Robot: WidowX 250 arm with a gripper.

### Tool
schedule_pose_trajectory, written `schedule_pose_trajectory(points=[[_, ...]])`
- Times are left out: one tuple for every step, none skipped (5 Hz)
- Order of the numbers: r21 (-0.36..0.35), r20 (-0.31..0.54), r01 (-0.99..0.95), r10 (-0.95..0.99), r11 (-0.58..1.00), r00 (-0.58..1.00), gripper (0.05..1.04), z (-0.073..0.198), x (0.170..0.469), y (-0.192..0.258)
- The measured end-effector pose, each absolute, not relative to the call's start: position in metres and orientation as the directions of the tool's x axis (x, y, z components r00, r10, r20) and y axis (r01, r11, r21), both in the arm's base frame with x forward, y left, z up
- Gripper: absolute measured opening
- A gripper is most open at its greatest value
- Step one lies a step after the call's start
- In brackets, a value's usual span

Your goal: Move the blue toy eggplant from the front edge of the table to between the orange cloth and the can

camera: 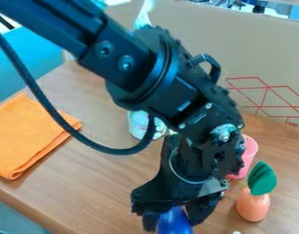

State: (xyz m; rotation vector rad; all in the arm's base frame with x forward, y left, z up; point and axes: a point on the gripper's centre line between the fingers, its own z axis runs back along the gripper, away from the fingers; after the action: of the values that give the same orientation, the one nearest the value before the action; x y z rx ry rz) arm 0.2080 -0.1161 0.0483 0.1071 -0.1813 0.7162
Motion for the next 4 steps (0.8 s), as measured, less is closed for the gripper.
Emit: schedule_pose_trajectory(points=[[0.058, 0.192, -0.664, 0.644, 0.746, 0.740, 1.001, 0.0369, 0.2078, -0.1137], [0.080, 0.189, -0.669, 0.648, 0.739, 0.738, 1.001, 0.0290, 0.2090, -0.1103], [0.082, 0.191, -0.668, 0.646, 0.740, 0.739, 0.963, 0.0272, 0.2093, -0.1086], [0.081, 0.189, -0.653, 0.631, 0.753, 0.752, 0.834, 0.0281, 0.2076, -0.1050]])
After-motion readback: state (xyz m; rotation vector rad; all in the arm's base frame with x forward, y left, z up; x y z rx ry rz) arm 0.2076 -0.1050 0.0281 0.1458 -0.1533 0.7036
